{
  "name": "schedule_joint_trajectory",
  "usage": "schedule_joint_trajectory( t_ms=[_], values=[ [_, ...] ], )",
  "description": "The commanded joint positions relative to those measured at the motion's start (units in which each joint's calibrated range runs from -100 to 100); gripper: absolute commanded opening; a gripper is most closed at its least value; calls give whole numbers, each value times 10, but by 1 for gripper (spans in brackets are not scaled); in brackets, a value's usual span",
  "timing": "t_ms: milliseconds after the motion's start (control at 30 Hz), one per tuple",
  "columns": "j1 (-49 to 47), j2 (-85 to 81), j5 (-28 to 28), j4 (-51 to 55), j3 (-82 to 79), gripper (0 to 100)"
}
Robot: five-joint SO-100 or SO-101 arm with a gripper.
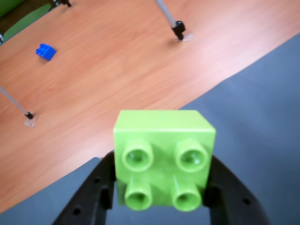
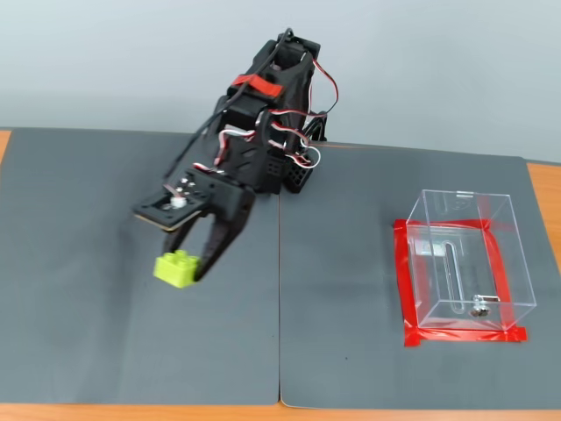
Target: Pick the green lego block and place it into the transparent box
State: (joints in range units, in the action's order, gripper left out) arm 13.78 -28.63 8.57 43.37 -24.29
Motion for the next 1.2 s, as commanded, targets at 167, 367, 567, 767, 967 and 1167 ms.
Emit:
schedule_joint_trajectory(
  t_ms=[167, 367, 567, 767, 967, 1167],
  values=[
    [-155, -13, 1, 0, 68, 9],
    [-245, -13, 1, 0, 67, 9],
    [-328, -13, 1, 0, 66, 9],
    [-434, -11, 1, 0, 66, 9],
    [-506, -11, 1, 0, 62, 9],
    [-567, 11, 1, 0, 69, 9]
  ],
)
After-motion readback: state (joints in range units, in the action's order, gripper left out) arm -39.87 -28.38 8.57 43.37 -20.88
